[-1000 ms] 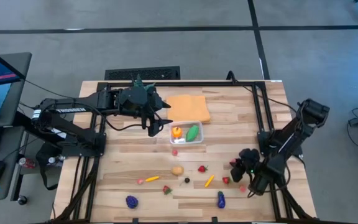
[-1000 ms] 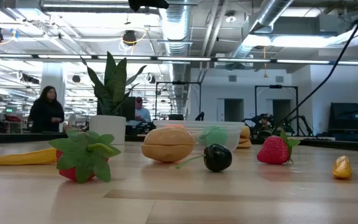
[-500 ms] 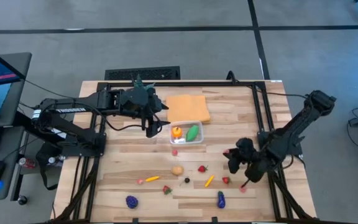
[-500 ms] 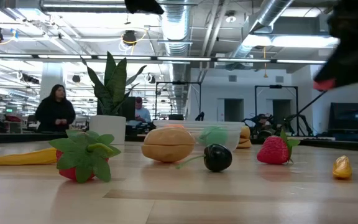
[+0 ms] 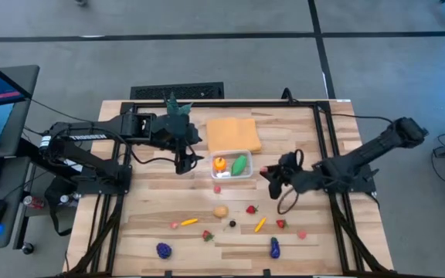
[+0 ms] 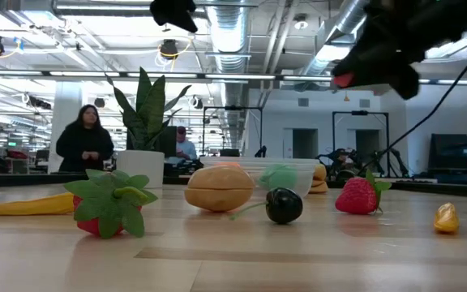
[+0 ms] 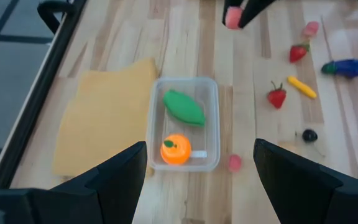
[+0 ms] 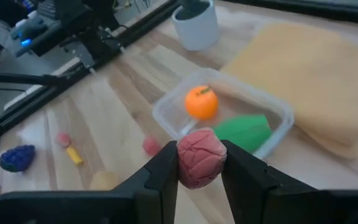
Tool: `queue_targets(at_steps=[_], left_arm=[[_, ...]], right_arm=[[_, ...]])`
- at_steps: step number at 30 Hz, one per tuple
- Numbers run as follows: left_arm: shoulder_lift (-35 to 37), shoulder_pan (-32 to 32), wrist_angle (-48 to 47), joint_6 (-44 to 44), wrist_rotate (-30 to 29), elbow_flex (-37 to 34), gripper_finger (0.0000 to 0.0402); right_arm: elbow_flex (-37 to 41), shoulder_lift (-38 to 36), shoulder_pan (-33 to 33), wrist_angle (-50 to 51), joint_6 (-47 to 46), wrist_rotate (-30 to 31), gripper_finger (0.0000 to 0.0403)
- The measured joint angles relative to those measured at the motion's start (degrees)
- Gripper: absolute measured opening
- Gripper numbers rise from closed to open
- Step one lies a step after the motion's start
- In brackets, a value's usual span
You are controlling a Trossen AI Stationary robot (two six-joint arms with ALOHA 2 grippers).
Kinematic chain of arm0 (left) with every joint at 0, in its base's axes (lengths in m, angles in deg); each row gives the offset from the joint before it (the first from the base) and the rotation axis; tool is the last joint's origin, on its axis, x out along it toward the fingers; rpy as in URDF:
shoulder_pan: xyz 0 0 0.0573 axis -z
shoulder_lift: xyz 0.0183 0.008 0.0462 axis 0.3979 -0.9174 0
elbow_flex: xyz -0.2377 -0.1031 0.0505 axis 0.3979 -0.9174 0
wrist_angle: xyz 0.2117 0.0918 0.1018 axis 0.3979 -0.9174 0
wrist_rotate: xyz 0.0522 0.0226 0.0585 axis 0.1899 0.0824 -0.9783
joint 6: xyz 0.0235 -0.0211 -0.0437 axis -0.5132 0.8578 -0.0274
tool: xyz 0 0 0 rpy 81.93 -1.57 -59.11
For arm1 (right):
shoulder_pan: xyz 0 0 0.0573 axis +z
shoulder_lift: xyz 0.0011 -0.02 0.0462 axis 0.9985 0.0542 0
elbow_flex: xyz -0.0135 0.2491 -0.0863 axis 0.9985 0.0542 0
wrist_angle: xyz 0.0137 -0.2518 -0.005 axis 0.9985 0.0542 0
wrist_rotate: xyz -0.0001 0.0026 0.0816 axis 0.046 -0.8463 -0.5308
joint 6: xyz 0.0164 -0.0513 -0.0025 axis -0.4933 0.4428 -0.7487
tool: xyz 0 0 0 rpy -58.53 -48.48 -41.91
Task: Pick and placing Produce into tupperware
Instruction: Put the pink apricot into the transparent bin
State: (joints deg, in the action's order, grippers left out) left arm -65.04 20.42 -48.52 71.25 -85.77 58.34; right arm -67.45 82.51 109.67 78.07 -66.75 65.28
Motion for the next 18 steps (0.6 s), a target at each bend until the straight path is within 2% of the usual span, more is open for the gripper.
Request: queue_targets(at_steps=[4,10,18], left_arm=[[0.0,0.0,-1.3,0.5,0.0,0.0,0.0286],[0.0,0.0,-3.3,1.0,-0.1,0.0,0.0286],[0.0,0.0,-4.2,2.2,-0.4,0.0,0.0286]], right_arm=[[0.0,0.8,-4.4,-4.0,5.4,-4.3,0.0103],[0.0,2.1,-9.9,-6.4,10.4,-6.6,0.0103],[0.0,9.4,-15.8,-13.6,15.0,-13.8,0.0103]])
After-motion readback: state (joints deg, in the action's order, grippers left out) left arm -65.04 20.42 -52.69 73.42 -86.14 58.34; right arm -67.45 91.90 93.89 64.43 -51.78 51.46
